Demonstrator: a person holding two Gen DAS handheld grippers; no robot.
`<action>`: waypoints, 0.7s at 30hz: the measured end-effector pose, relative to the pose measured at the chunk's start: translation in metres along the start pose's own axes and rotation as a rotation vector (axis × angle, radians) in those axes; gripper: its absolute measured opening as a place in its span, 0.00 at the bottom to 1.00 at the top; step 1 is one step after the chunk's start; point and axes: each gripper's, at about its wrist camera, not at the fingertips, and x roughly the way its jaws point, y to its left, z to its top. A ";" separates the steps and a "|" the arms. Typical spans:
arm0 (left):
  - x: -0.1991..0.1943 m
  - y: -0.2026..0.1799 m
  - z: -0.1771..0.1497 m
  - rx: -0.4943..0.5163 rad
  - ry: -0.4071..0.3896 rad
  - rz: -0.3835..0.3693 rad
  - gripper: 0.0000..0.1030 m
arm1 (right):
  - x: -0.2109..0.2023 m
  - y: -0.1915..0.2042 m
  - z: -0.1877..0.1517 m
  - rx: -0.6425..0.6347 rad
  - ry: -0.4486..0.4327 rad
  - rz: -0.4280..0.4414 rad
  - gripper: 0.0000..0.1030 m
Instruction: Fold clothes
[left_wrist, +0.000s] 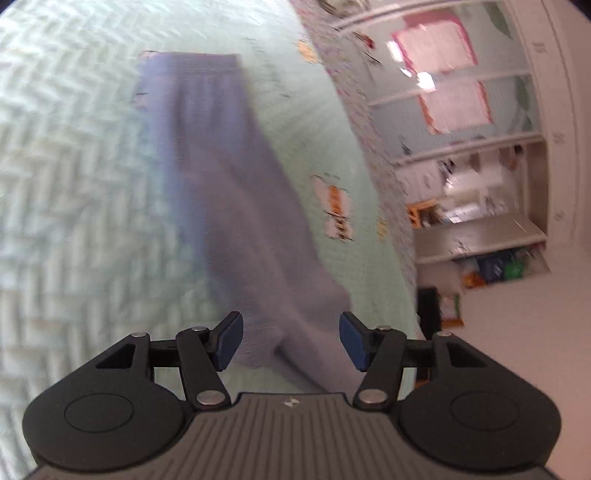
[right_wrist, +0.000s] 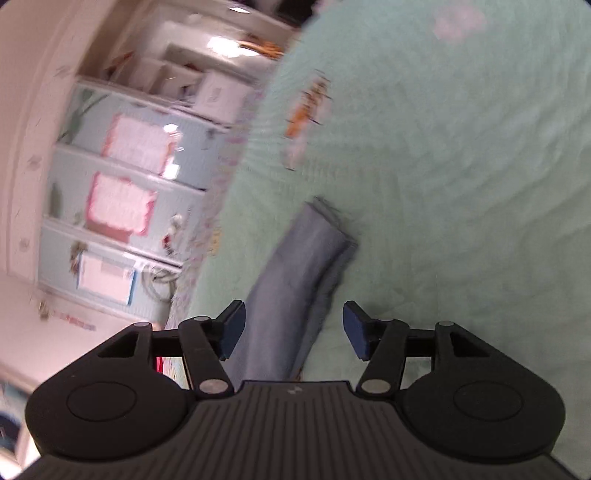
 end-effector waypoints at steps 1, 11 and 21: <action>-0.003 0.001 -0.001 -0.004 -0.007 0.015 0.58 | 0.009 -0.005 0.001 0.031 -0.007 -0.004 0.56; -0.012 -0.003 -0.008 -0.035 -0.055 0.078 0.58 | 0.060 0.001 0.018 0.013 0.021 -0.011 0.08; -0.016 -0.002 -0.015 0.003 -0.060 0.092 0.59 | 0.023 -0.007 0.024 -0.232 -0.037 -0.139 0.06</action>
